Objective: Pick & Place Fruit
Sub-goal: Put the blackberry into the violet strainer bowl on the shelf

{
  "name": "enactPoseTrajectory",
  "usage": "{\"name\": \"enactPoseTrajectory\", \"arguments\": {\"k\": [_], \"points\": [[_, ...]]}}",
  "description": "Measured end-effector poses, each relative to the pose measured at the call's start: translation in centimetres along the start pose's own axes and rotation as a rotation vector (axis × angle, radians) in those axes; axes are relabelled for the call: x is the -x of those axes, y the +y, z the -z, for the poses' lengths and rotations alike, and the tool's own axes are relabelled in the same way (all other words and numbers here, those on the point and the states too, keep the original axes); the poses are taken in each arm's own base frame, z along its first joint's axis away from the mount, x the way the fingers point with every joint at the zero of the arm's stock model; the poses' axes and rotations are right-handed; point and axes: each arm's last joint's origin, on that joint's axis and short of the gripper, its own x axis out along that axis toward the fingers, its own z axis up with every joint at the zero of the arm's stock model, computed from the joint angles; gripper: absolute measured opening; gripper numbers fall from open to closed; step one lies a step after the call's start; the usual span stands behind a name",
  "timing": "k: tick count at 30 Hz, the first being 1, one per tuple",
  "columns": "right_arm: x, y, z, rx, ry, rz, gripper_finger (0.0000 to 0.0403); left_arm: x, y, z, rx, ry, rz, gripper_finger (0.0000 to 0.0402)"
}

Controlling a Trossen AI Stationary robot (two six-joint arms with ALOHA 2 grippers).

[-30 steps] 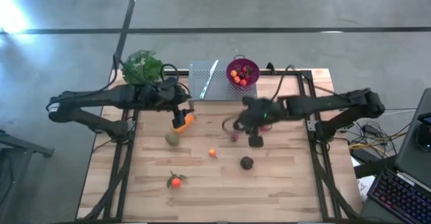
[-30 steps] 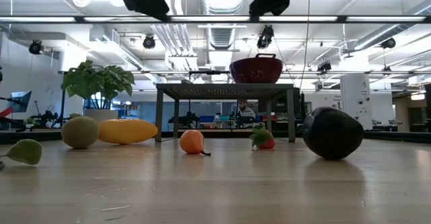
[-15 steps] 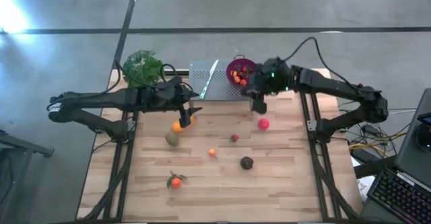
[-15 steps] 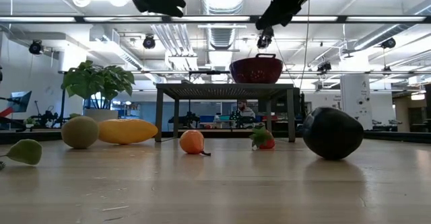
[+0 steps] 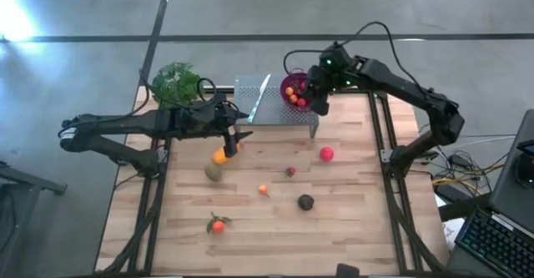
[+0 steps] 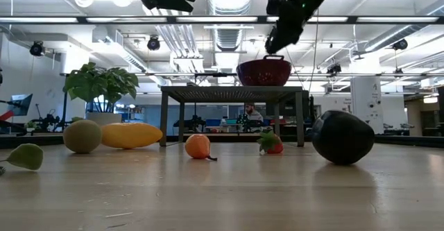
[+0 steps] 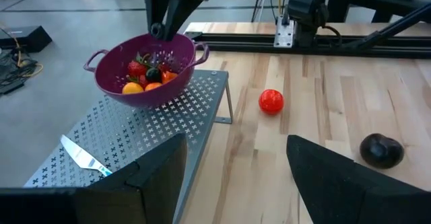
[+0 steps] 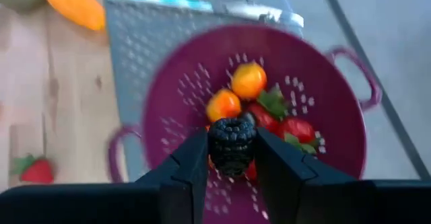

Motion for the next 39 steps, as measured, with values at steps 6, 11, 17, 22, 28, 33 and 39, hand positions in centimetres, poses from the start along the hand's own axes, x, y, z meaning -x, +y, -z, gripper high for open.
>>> {"name": "enactPoseTrajectory", "arguments": {"k": [6, 11, 17, 22, 28, 33, 39], "points": [[-1.4, -1.4, 0.2, -0.023, 0.043, 0.008, 0.0106, 0.0, 0.0, 0.0, 0.0, 0.0, 0.0, 0.0261], [-2.4, -1.8, 0.4, -0.012, 0.072, 0.009, 0.0105, 0.0, 0.0, -0.1, 0.002, -0.009, -0.001, 0.0261], [-2.7, -2.6, 0.7, -0.029, 0.104, 0.014, 0.0101, 0.0, 0.0, -0.2, -0.012, -0.02, -0.001, 0.0261], [-2.6, -3.1, 0.9, -0.046, 0.114, 0.023, 0.0114, 0.0, 0.0, -0.2, -0.012, -0.019, -0.001, 0.0261], [-2.5, -3.4, 1.2, -0.056, 0.126, 0.026, 0.0105, 0.0, 0.0, -0.2, -0.012, -0.019, -0.001, 0.0261], [-2.5, -3.5, 1.2, -0.06, 0.126, 0.029, 0.0109, 0.0, 0.0, -0.2, -0.012, -0.019, -0.001, 0.0261], [-2.5, -3.5, 1.2, -0.067, 0.128, 0.028, 0.0141, 0.0, 0.0, -0.2, -0.012, -0.019, -0.001, 0.0261]]}}
